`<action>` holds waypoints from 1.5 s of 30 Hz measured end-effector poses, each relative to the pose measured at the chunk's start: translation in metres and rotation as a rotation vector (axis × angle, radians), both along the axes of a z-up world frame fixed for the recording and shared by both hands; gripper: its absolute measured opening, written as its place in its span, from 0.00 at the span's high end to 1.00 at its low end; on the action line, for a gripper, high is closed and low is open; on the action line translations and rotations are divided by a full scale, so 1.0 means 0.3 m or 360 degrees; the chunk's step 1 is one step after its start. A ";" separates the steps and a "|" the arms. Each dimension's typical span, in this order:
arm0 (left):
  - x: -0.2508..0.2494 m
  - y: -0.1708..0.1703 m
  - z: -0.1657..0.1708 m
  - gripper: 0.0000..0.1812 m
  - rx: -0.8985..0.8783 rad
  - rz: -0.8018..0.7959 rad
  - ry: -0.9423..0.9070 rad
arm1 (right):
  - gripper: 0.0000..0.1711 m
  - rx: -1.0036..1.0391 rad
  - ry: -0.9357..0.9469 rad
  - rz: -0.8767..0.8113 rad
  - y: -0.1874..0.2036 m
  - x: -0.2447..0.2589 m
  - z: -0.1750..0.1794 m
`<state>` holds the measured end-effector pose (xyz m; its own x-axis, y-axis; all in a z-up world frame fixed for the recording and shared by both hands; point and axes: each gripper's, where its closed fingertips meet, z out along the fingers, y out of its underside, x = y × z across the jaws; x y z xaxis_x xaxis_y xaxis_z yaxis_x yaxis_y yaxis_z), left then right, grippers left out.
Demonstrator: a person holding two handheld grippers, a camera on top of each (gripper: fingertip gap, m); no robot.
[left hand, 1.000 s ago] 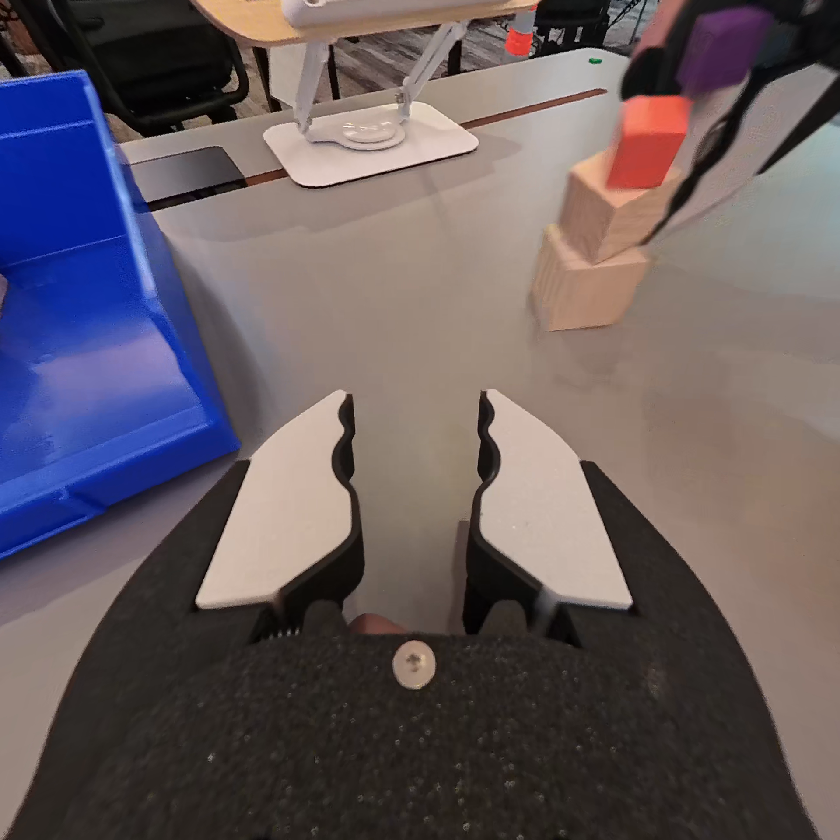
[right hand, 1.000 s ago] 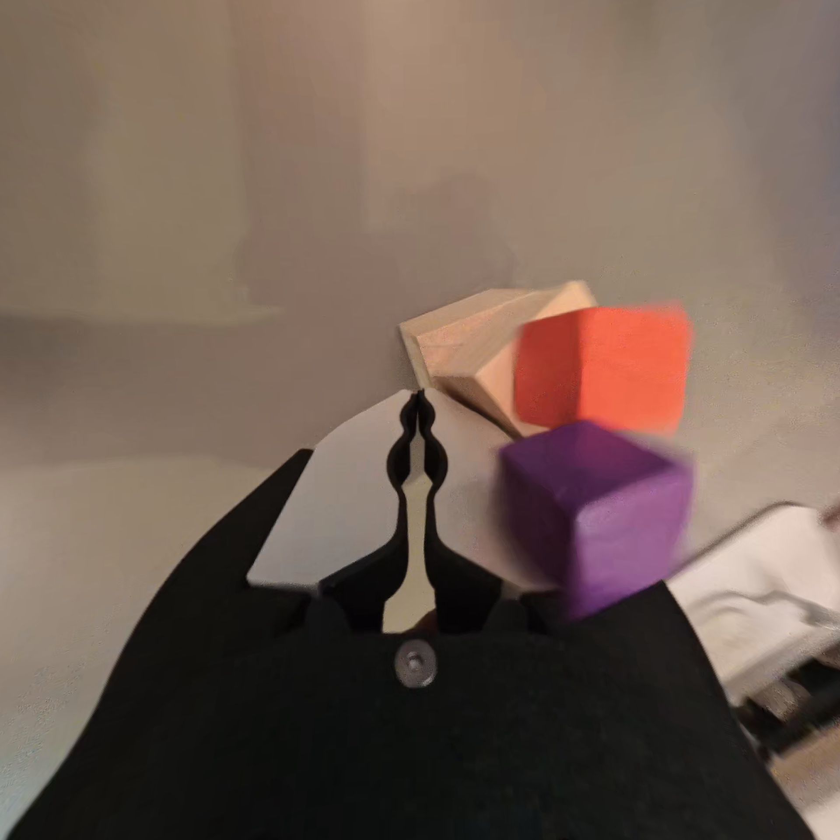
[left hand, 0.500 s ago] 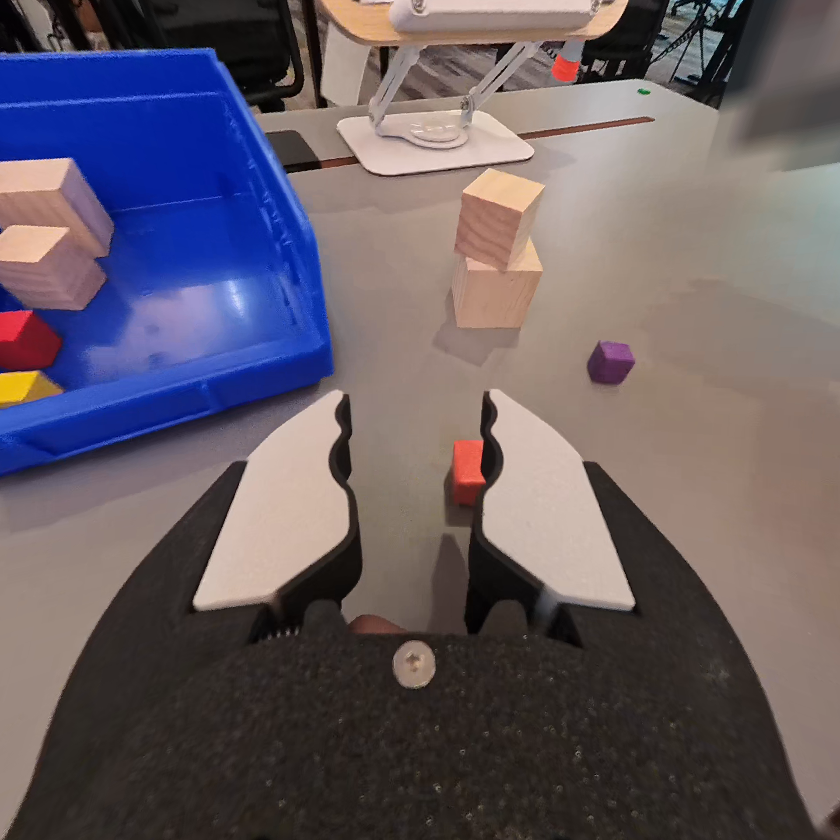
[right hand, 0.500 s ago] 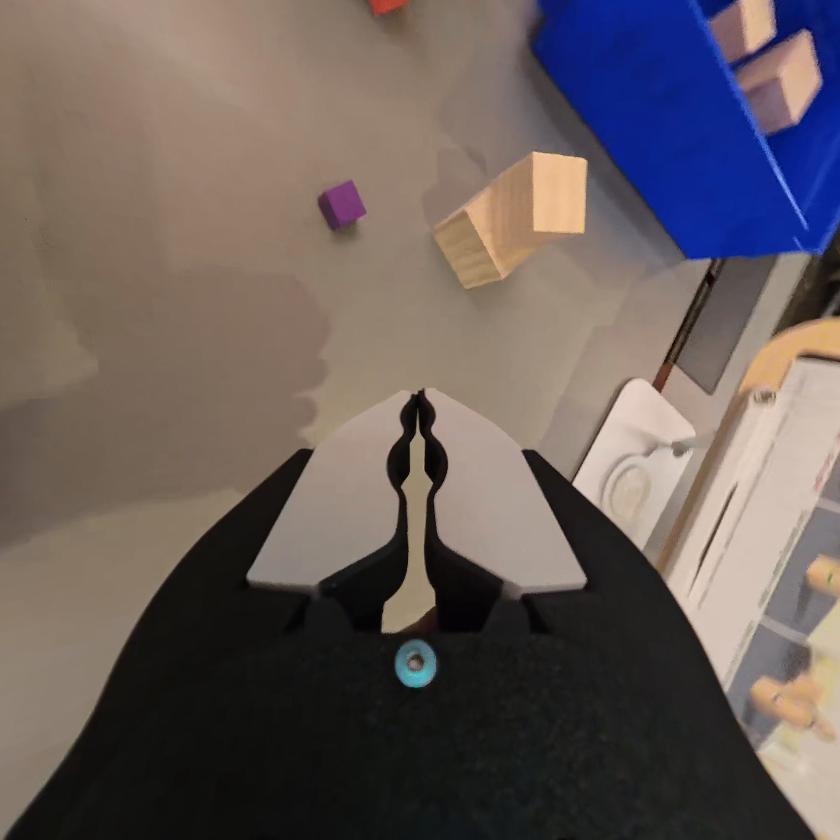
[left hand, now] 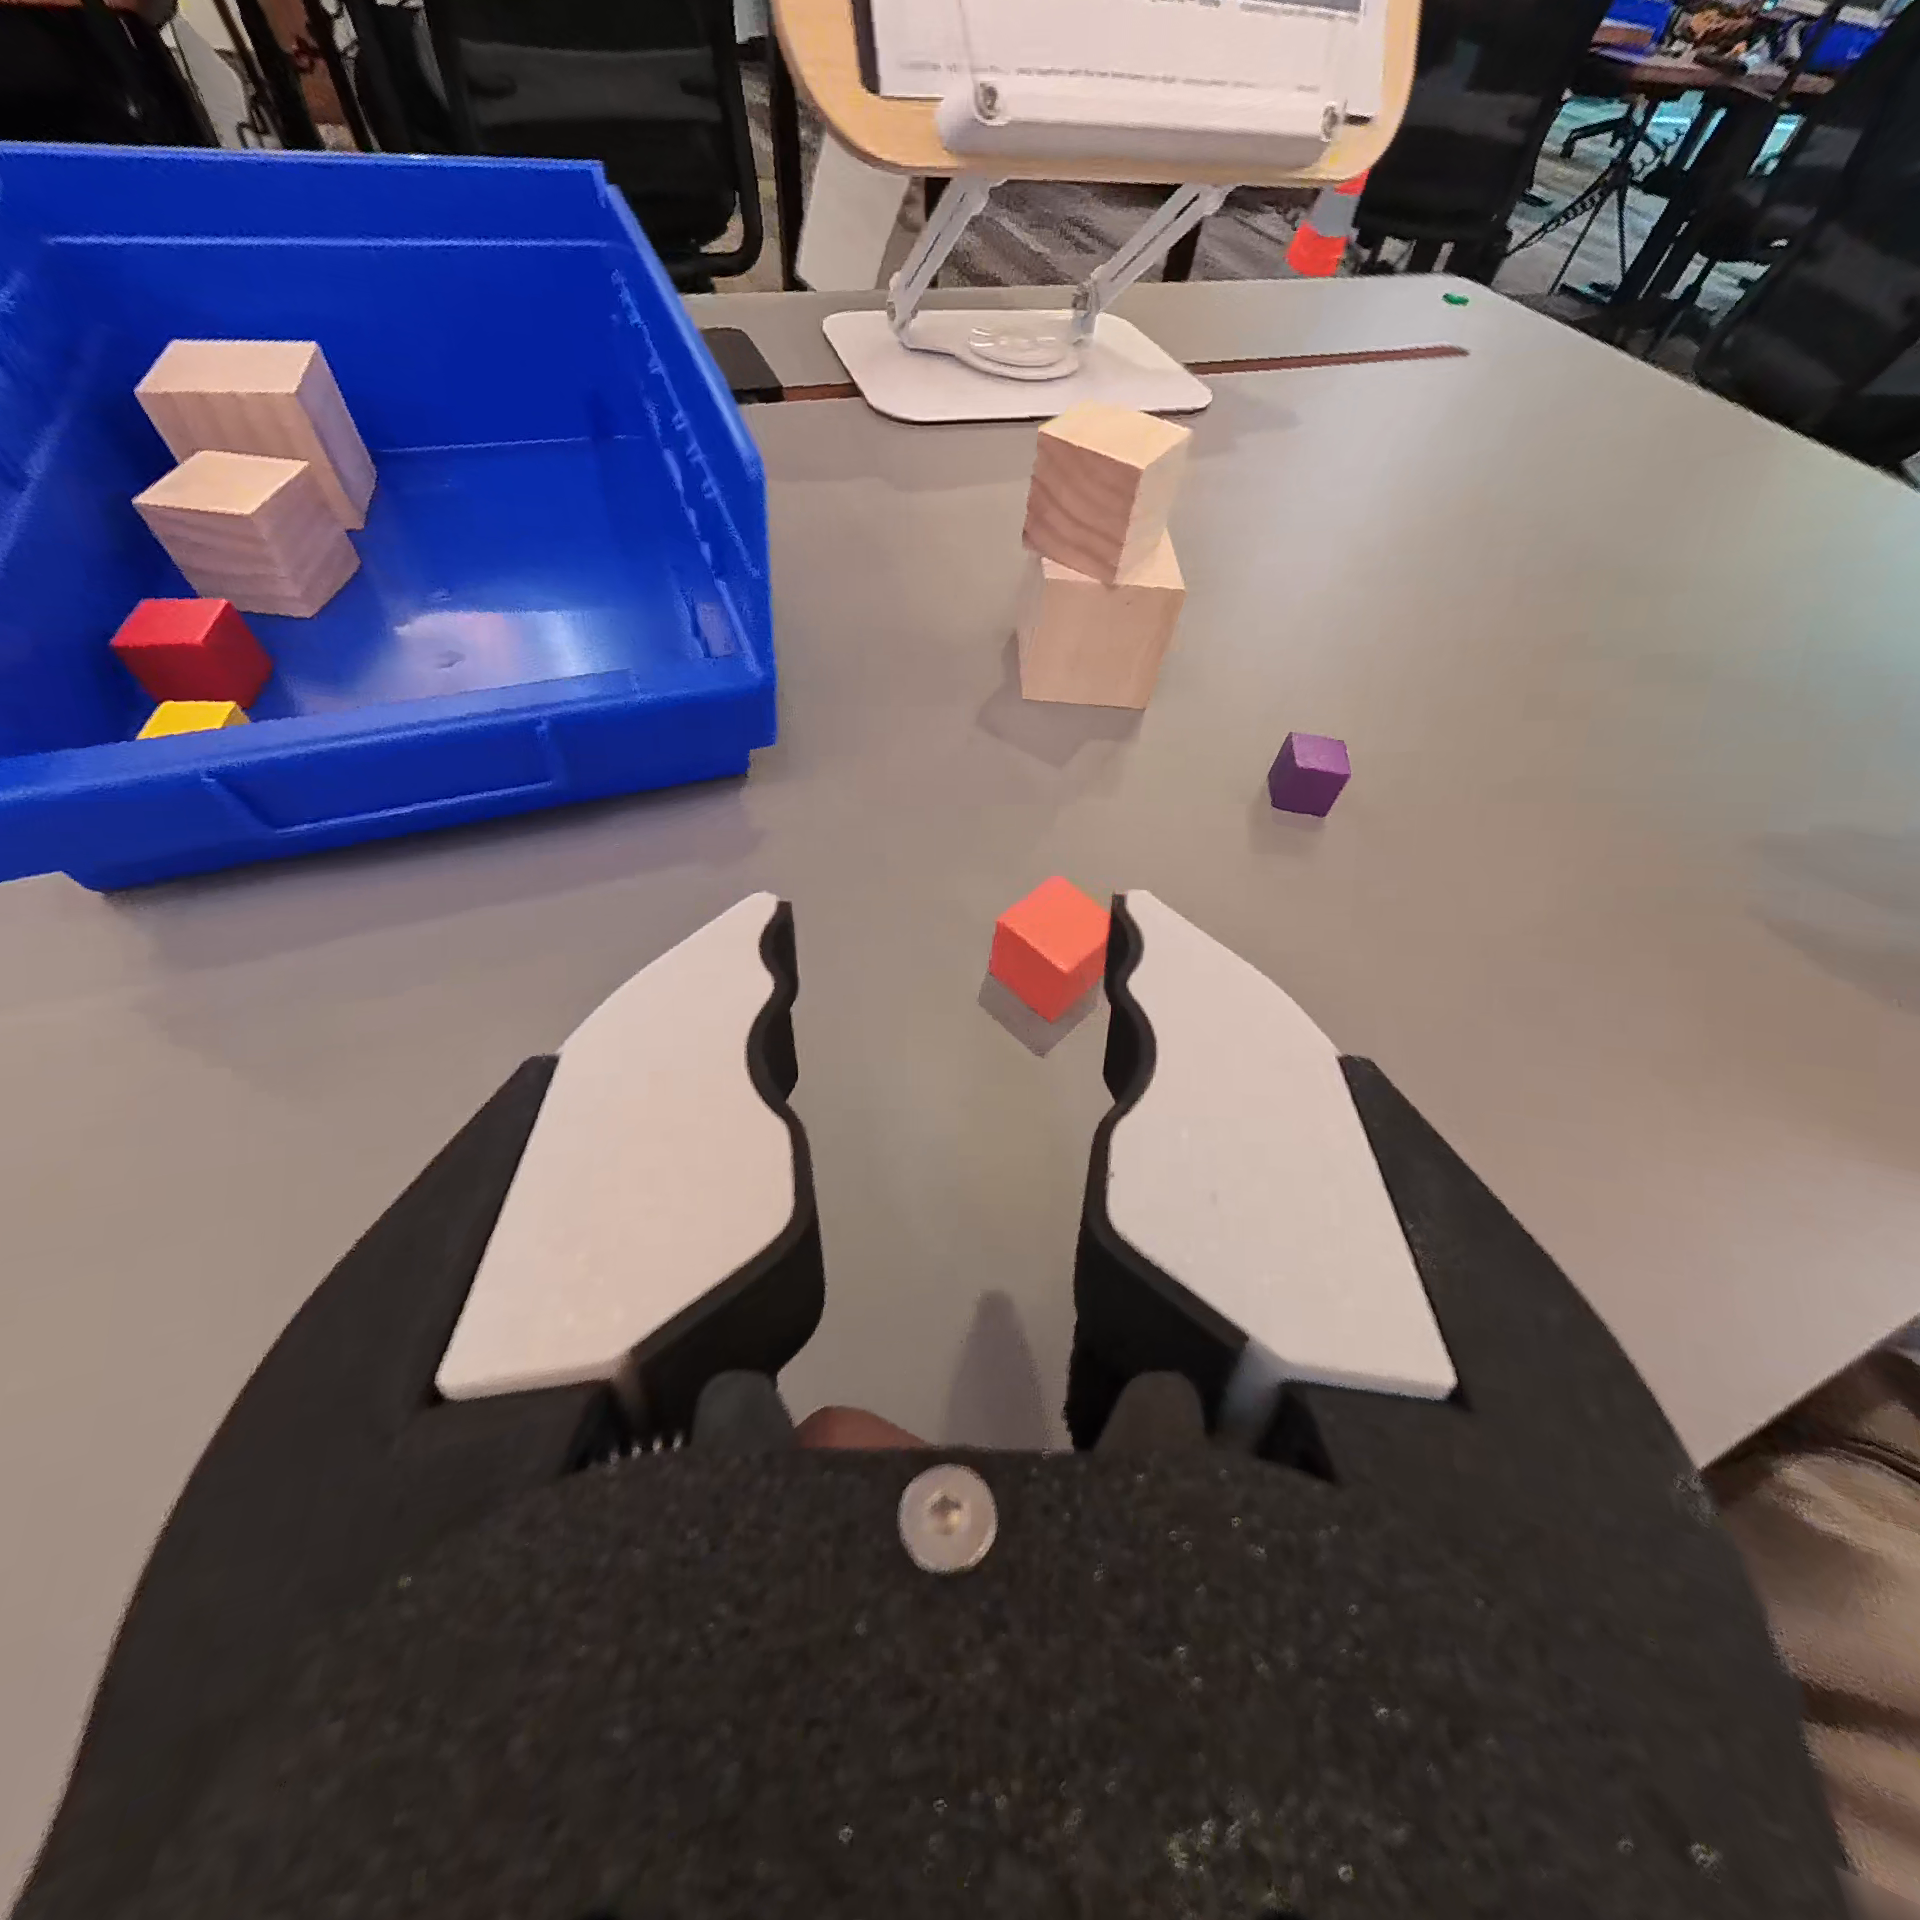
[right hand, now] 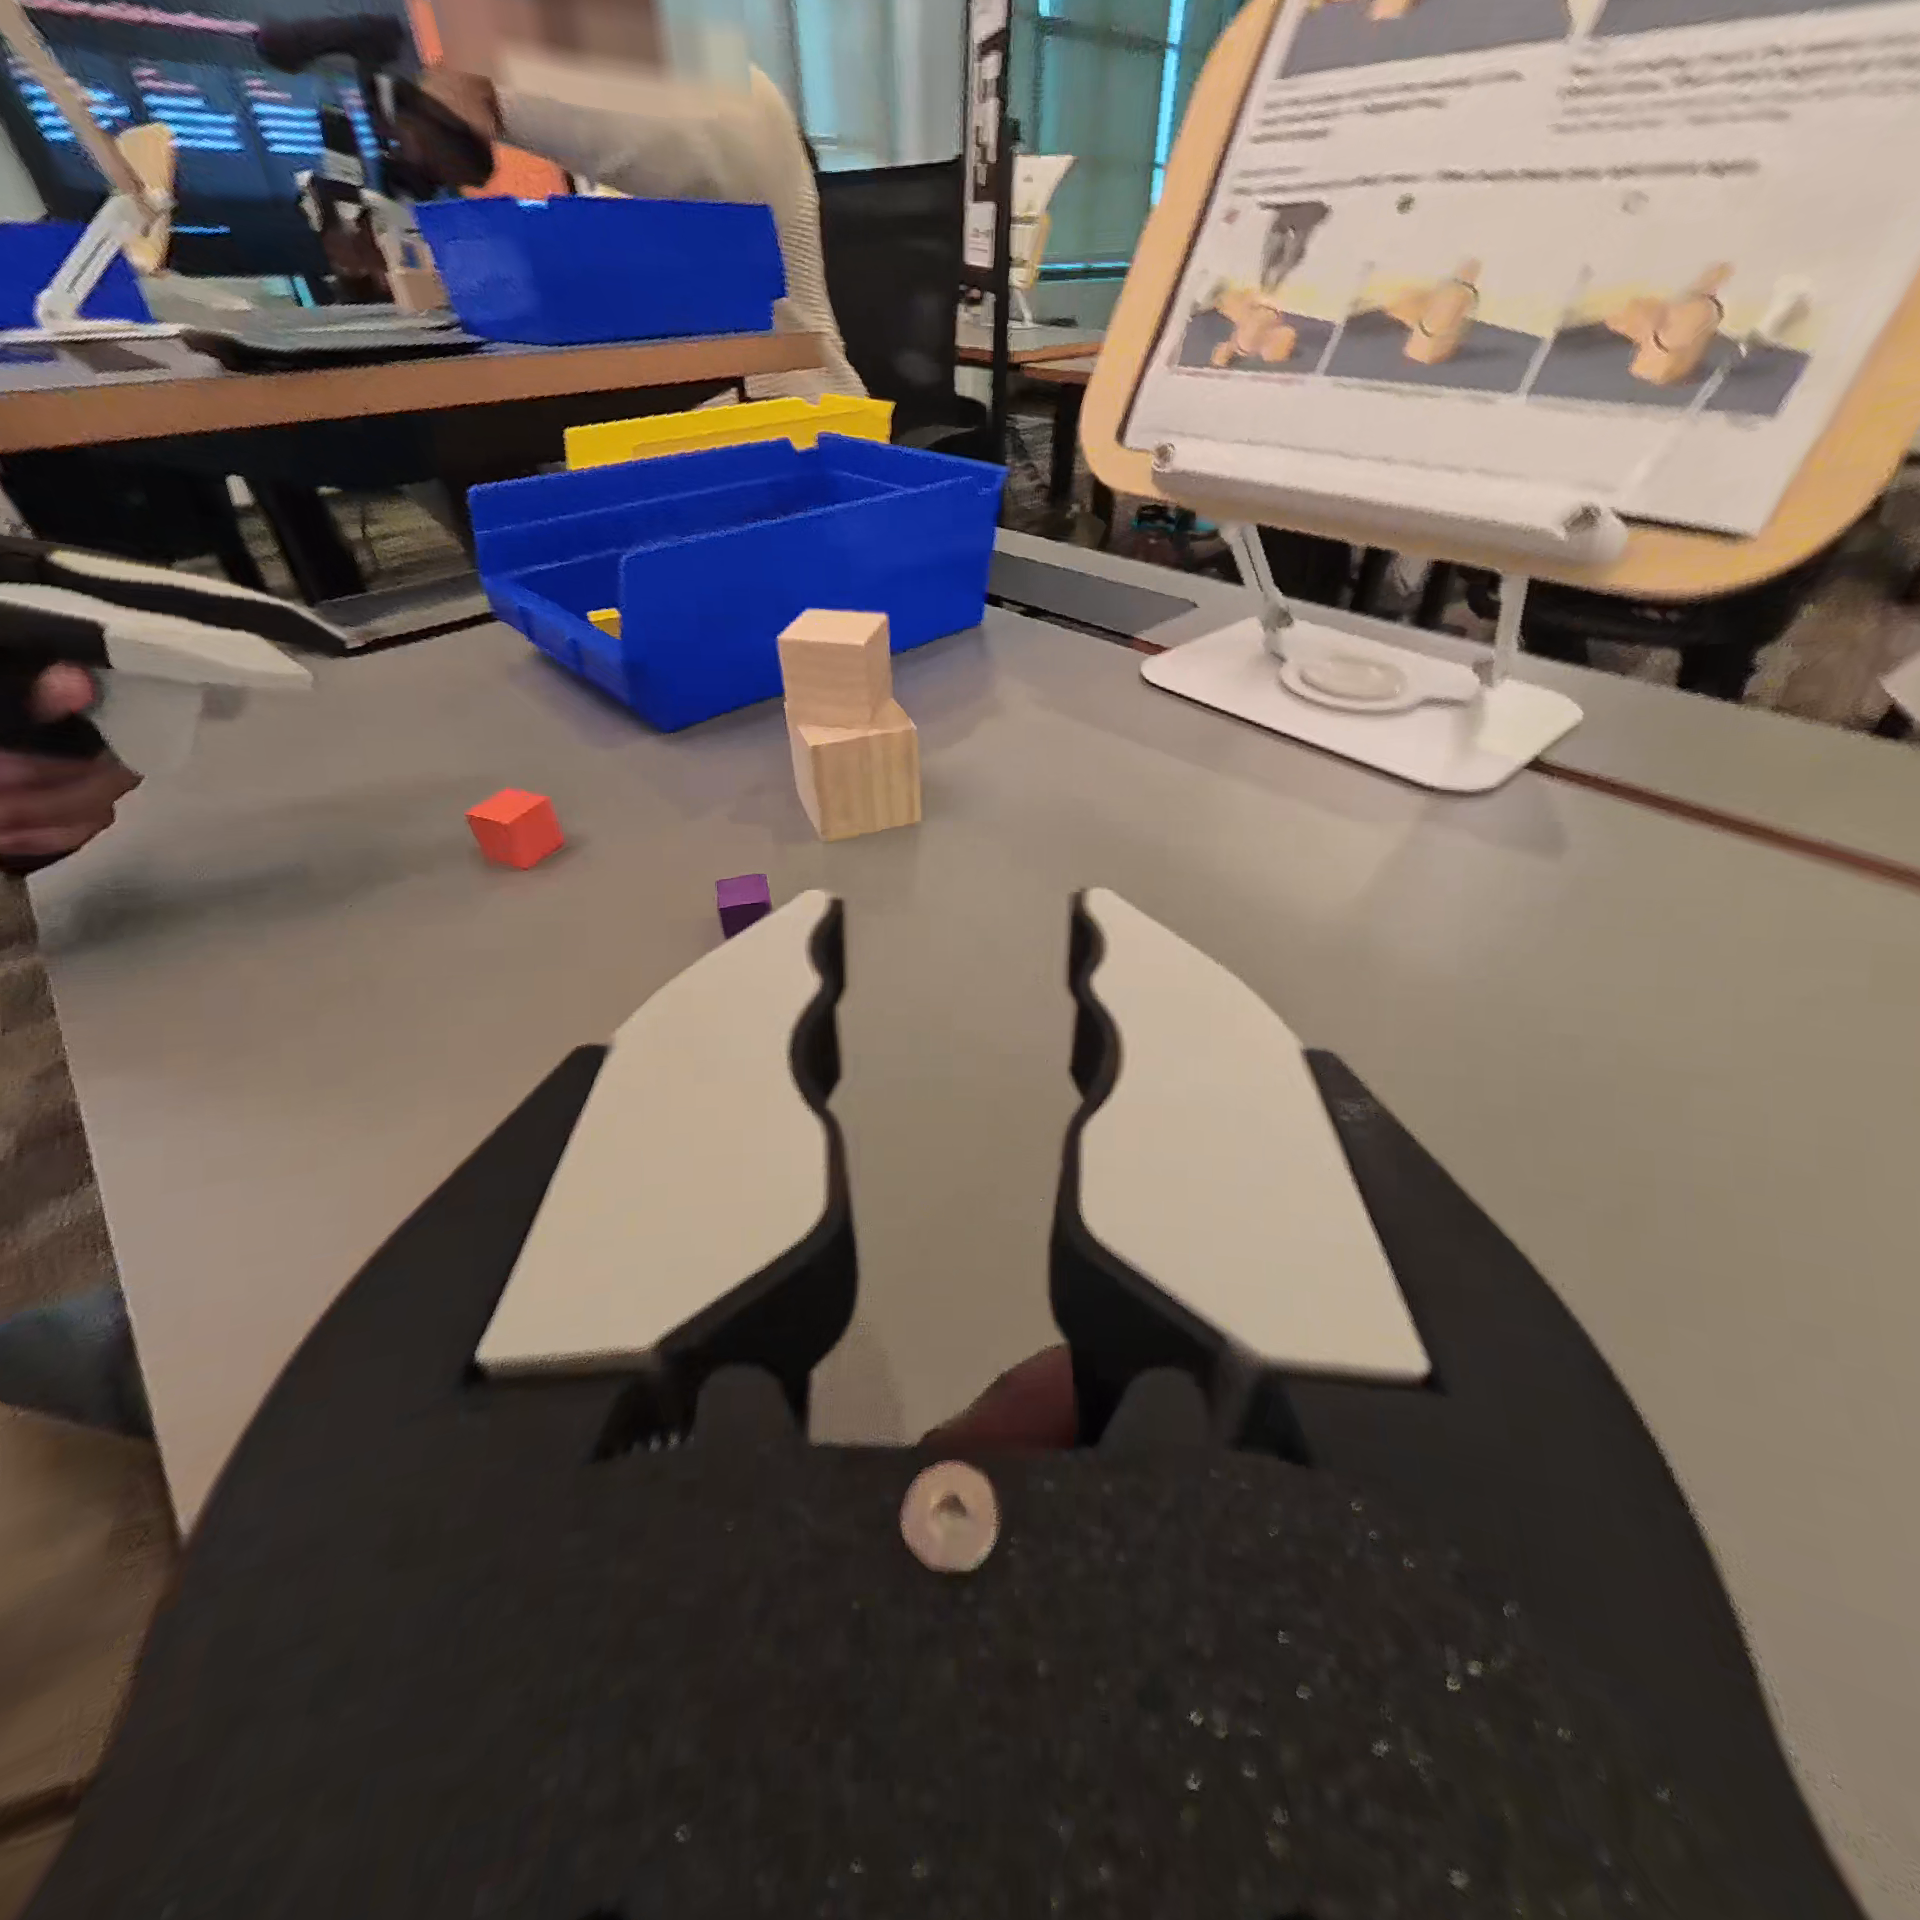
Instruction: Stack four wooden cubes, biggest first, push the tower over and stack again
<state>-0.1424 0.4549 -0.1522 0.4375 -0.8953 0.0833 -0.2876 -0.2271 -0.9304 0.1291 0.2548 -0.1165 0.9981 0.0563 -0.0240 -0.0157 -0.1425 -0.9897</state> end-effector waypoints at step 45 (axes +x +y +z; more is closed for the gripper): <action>0.183 -0.116 -0.045 0.61 0.0054 0.0053 0.0081 | 0.46 -0.0401 0.0051 -0.0517 -0.121 0.086 -0.199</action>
<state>-0.0875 0.4201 -0.1656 0.4701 -0.8821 0.0300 -0.3275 -0.2059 -0.9222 0.1550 0.2185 -0.1763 0.9615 -0.2732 -0.0280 -0.1301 -0.3631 -0.9226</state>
